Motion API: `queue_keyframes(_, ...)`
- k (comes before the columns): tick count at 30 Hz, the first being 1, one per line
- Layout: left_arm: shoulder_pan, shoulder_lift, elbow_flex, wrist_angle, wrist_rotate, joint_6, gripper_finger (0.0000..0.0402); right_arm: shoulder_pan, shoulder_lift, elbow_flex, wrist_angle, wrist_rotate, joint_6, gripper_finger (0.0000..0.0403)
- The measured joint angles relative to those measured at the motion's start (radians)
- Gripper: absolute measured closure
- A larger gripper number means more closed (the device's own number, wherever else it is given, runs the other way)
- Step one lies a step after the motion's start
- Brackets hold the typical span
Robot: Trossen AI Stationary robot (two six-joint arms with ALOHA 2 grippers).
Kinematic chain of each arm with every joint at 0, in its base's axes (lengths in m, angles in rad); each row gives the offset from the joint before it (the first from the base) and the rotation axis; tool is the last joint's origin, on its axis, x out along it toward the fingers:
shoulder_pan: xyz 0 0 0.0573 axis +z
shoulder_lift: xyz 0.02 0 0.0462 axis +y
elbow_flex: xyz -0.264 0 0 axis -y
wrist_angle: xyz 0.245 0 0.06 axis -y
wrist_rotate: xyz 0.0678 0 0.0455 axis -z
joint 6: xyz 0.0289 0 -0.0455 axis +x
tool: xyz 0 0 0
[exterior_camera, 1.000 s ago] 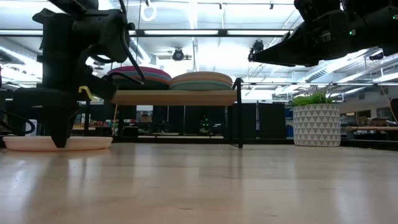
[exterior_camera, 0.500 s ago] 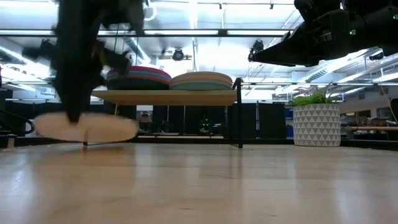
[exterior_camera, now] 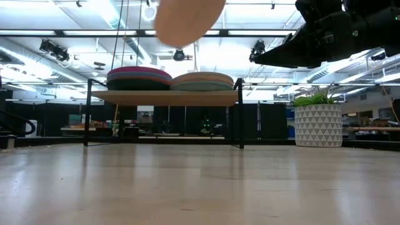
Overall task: Place and stack plates onto a shelf
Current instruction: Stack the light brown plate on the gray plate on the shelf
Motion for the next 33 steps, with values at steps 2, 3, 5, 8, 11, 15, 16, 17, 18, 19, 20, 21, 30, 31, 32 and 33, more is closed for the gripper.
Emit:
queue_keyframes(2,0.034,0.000,0.004,0.084,-0.007,0.067,0.0388,0.000,0.000,0.000,0.000,0.000,0.002,0.0308)
queue_keyframes(3,0.057,0.002,0.002,0.129,0.000,0.091,0.0388,0.000,0.000,0.000,0.000,0.000,0.007,0.0308)
queue_keyframes(5,0.100,0.014,0.001,0.209,0.005,0.135,0.0388,0.000,0.000,0.000,0.000,0.000,0.008,0.0308)
queue_keyframes(8,0.171,0.045,0.001,0.260,0.007,0.201,0.0388,0.000,0.000,0.000,0.000,-0.005,0.009,0.0308)
queue_keyframes(11,0.253,0.078,0.000,0.261,0.009,0.243,0.0388,0.000,0.000,0.000,-0.007,-0.019,0.015,0.0308)
queue_keyframes(15,0.354,0.127,0.000,0.250,0.005,0.240,0.0388,0.000,0.000,0.000,-0.008,-0.026,0.015,0.0308)
queue_keyframes(16,0.373,0.137,-0.002,0.250,0.005,0.243,0.0388,0.000,0.000,0.000,-0.008,-0.026,0.015,0.0308)
queue_keyframes(17,0.386,0.146,-0.001,0.260,0.004,0.248,0.0388,0.000,0.000,0.000,-0.008,-0.026,0.015,0.0308)
queue_keyframes(18,0.397,0.153,-0.001,0.280,0.007,0.257,0.0388,0.000,0.000,0.000,-0.009,-0.026,0.015,0.0308)
queue_keyframes(19,0.405,0.159,-0.001,0.283,0.020,0.270,0.0388,0.000,0.000,0.000,-0.010,-0.026,0.015,0.0308)
queue_keyframes(20,0.411,0.166,-0.001,0.279,0.038,0.276,0.0388,0.000,0.000,0.000,-0.010,-0.026,0.016,0.0308)
queue_keyframes(21,0.415,0.173,-0.001,0.276,0.053,0.277,0.0388,0.000,0.000,0.000,-0.013,-0.026,0.016,0.0308)
queue_keyframes(30,0.419,0.199,-0.001,0.181,0.094,0.306,0.0386,0.000,0.000,0.000,-0.017,-0.026,0.017,0.0308)
queue_keyframes(31,0.418,0.199,-0.001,0.179,0.095,0.307,0.0383,0.000,0.000,0.000,-0.017,-0.027,0.018,0.0308)
queue_keyframes(32,0.417,0.199,-0.001,0.171,0.094,0.309,0.0380,0.000,0.000,0.000,-0.017,-0.028,0.018,0.0308)
queue_keyframes(33,0.414,0.199,-0.001,0.157,0.094,0.313,0.0376,0.000,0.000,0.000,-0.017,-0.030,0.018,0.0308)
